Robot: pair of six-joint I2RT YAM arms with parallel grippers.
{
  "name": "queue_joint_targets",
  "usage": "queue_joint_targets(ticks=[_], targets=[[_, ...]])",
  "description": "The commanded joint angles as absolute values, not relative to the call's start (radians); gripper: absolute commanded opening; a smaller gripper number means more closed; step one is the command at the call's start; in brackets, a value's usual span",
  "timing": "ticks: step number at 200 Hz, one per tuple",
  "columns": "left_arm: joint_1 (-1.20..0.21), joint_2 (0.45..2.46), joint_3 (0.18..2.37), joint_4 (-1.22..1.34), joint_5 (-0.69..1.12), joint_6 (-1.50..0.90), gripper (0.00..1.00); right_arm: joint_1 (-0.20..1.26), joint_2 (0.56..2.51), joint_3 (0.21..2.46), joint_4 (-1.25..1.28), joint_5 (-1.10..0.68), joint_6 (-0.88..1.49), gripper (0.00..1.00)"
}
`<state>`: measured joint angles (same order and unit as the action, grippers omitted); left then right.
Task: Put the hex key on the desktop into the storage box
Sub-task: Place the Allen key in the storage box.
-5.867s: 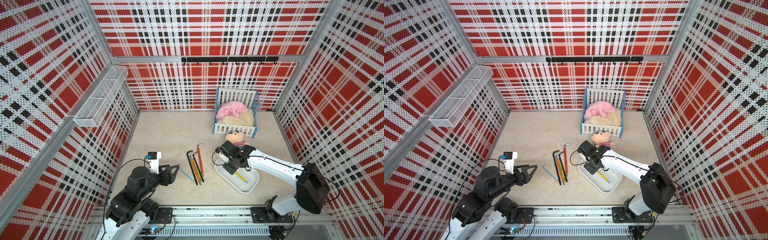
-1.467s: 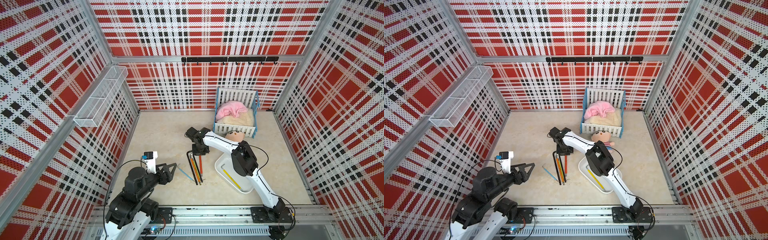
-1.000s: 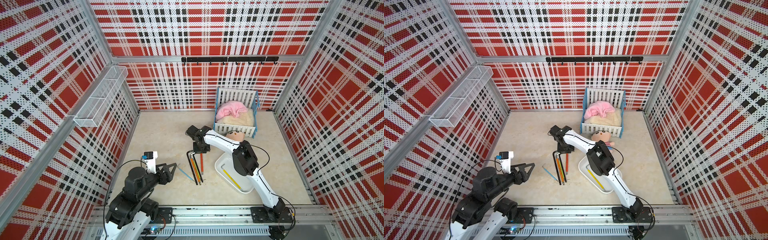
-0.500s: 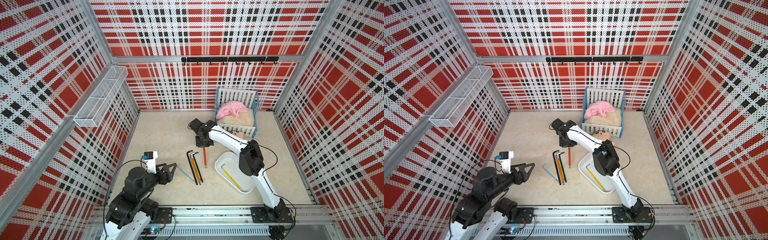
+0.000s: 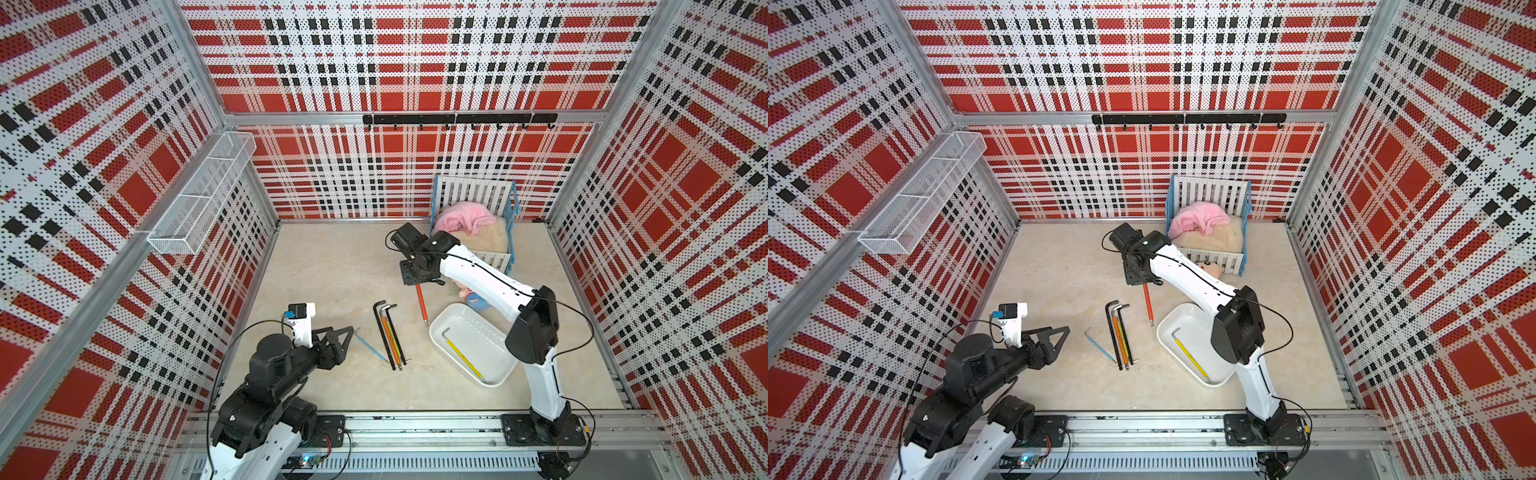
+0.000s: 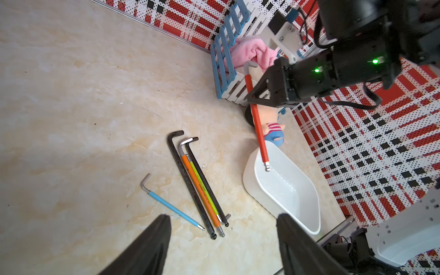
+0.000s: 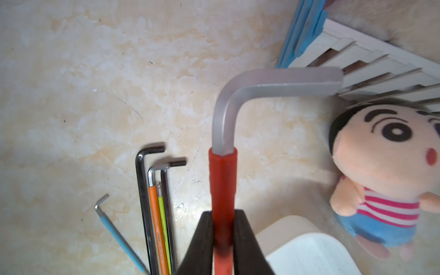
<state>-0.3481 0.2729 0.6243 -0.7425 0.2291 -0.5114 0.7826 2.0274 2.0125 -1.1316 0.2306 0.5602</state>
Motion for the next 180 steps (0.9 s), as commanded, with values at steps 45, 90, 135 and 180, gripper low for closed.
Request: queue_joint_targets(ticks=[45, 90, 135, 180], targets=[[-0.340, 0.270, 0.623, -0.744, 0.237, -0.492, 0.76, 0.746, 1.656, 1.600, -0.951, 0.226, 0.291, 0.00], [-0.340, 0.268, 0.623, -0.744, 0.242, -0.490, 0.76, 0.742, 1.472, 1.341, -0.867, 0.212, 0.120, 0.00], [-0.340, 0.270, 0.623, -0.744, 0.247, -0.485, 0.76, 0.742, 1.377, 1.158, -0.834, 0.165, 0.025, 0.00], [-0.339, 0.270, 0.623, -0.744, 0.246, -0.486, 0.76, 0.744, 1.354, 1.049, -0.823, 0.089, -0.029, 0.00]])
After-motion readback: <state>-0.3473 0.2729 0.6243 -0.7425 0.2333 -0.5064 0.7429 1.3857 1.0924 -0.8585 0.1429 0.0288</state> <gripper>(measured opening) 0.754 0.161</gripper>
